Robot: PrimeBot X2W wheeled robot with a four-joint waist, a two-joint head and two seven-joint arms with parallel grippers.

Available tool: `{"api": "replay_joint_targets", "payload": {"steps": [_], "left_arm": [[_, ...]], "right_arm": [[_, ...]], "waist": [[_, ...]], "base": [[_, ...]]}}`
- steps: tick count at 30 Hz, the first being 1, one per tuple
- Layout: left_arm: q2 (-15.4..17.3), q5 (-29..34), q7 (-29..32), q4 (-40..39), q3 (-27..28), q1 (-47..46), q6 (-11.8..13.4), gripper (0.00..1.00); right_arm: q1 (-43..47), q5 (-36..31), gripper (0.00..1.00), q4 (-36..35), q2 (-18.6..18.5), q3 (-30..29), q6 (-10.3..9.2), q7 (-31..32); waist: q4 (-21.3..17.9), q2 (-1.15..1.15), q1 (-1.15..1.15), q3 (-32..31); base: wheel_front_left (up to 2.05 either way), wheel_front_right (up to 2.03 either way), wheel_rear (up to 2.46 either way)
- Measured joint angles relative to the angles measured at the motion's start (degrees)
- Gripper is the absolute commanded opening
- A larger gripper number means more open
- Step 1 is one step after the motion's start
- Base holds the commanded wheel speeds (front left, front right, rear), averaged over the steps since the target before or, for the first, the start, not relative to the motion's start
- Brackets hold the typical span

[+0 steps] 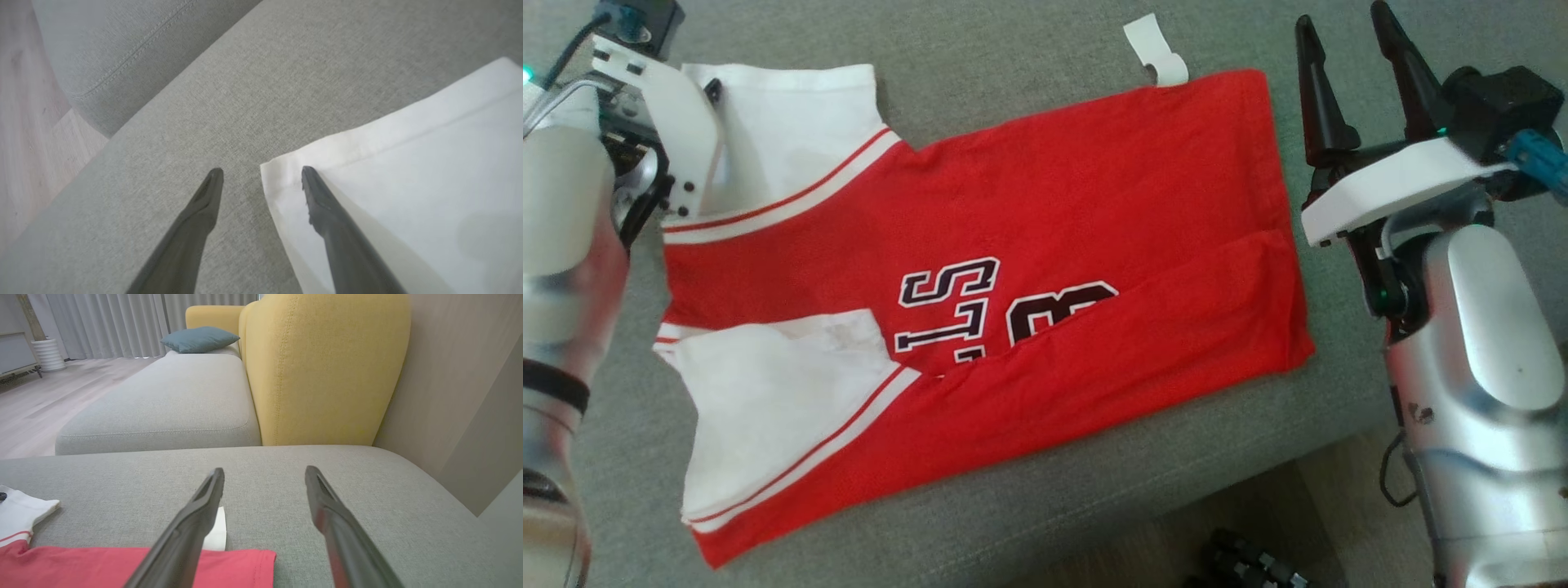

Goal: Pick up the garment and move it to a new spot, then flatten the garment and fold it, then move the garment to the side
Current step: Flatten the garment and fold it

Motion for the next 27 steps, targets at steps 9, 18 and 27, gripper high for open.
{"api": "replay_joint_targets", "payload": {"steps": [9,18,27], "left_arm": [[-0.5,-2.3,0.9,3.6,-3.2,-3.5,0.0,1.00],[-1.0,-9.8,3.3,2.4,-7.7,-4.9,-0.1,0.00],[-2.2,-10.5,-8.3,1.9,-8.3,-4.9,0.5,0.00]], "right_arm": [[-0.4,0.4,1.00,0.0,0.1,-0.3,0.00,-0.1],[-1.6,0.4,1.00,0.3,0.0,-1.5,0.00,-0.1],[-1.9,0.5,1.00,2.8,-2.1,-3.9,0.00,0.4]], "waist": [[-0.5,0.00,0.00,1.6],[0.2,0.00,0.00,2.2],[4.5,0.00,0.00,0.4]], "base": [[0.00,0.00,0.00],[0.00,0.00,0.00],[0.00,0.00,0.00]]}}
